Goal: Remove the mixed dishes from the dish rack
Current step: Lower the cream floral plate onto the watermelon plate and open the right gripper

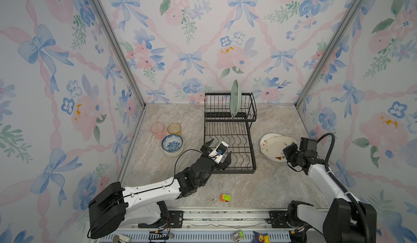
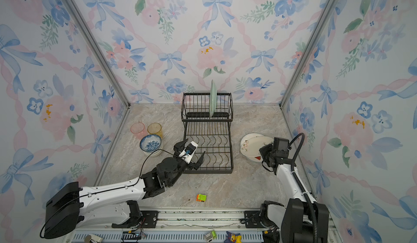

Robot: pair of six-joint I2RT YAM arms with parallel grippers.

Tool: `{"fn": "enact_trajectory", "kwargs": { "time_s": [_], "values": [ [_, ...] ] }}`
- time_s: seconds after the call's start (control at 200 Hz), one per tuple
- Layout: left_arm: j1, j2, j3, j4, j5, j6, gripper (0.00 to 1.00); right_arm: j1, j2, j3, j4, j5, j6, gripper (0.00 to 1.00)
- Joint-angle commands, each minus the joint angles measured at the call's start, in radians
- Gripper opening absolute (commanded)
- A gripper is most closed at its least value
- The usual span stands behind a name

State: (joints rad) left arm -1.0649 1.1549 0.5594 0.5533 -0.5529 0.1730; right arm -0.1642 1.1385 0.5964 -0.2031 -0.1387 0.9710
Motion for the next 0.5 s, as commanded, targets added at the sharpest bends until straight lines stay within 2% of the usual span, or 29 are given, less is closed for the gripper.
{"fn": "enact_trajectory", "kwargs": {
  "time_s": [0.0,0.14,0.285,0.435,0.495],
  "values": [
    [0.011,0.014,0.022,0.020,-0.009,-0.023,0.98,-0.006,0.010,-0.008,0.096,-0.027,0.015,0.00],
    [0.011,0.017,0.022,0.020,-0.007,-0.036,0.98,-0.006,0.039,-0.016,0.059,-0.018,0.018,0.00],
    [0.012,0.018,0.025,0.020,-0.007,-0.033,0.98,-0.006,0.062,-0.026,0.042,-0.010,0.026,0.19],
    [0.015,0.016,0.025,0.020,-0.019,-0.035,0.98,-0.006,0.063,-0.031,0.018,-0.001,0.031,0.24],
    [0.017,0.016,0.022,0.020,-0.022,-0.037,0.98,-0.006,0.057,-0.024,-0.014,0.014,0.026,0.37]
  ]
}}
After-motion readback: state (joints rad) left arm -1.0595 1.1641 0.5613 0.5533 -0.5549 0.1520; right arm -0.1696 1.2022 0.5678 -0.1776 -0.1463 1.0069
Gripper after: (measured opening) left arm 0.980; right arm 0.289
